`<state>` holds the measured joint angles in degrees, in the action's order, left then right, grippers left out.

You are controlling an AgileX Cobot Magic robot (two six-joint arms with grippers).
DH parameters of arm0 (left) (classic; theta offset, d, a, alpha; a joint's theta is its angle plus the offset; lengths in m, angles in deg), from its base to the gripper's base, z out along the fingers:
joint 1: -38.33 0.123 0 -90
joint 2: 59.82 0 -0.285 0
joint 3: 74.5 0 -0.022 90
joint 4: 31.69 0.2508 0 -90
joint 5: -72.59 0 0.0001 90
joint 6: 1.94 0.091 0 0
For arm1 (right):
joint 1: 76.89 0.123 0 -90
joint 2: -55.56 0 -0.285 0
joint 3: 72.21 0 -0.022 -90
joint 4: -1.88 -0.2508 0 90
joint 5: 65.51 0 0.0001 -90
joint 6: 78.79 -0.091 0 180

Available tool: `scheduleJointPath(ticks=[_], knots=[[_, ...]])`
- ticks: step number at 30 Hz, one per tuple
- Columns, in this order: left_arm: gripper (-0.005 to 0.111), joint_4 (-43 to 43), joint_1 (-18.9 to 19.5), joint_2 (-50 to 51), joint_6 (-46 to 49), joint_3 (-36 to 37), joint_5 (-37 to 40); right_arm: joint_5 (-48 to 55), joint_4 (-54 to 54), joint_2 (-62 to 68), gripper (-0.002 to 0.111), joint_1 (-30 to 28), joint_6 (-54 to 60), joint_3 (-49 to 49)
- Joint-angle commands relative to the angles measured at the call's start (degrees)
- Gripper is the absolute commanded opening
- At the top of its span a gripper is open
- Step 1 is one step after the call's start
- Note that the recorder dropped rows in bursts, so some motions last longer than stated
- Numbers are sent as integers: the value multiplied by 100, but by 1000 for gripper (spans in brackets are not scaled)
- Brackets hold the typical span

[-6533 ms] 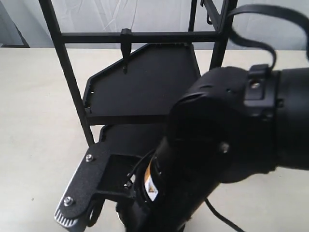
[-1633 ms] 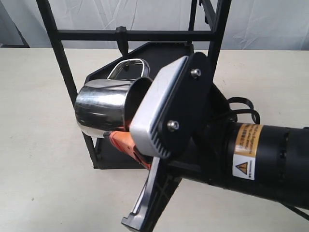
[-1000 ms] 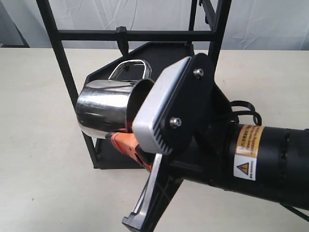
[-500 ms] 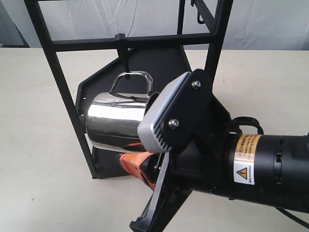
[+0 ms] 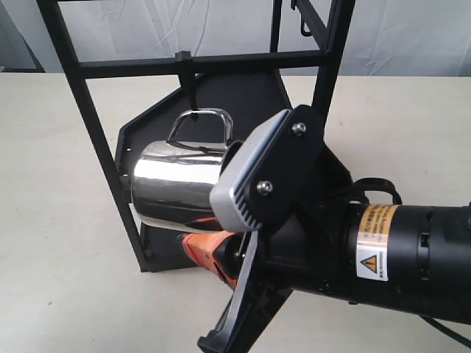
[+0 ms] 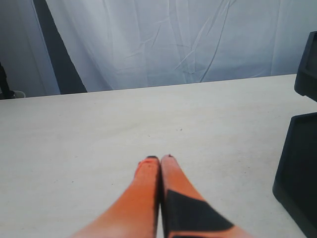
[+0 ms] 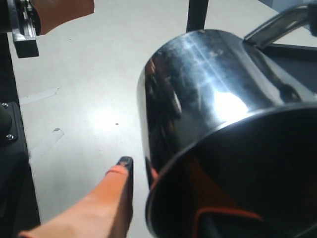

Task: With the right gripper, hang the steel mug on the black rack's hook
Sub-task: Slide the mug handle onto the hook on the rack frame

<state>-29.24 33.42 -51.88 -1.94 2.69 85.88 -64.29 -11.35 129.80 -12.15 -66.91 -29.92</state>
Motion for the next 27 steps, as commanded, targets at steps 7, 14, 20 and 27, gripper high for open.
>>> scheduleJointPath(ticks=[7, 14, 20, 27], knots=[[2, 17, -43, -16, 0, 2, -1, 154, -34, 12, 52, -7, -4, 30], [2, 17, -43, -16, 0, 2, -1, 133, -23, 1, 52, -7, -4, 30], [2, 17, -43, -16, 0, 2, -1, 133, 105, -121, 52, -7, 6, 30], [2, 17, -43, -16, 0, 2, -1, 329, 226, -259, 52, -196, 6, 30]])
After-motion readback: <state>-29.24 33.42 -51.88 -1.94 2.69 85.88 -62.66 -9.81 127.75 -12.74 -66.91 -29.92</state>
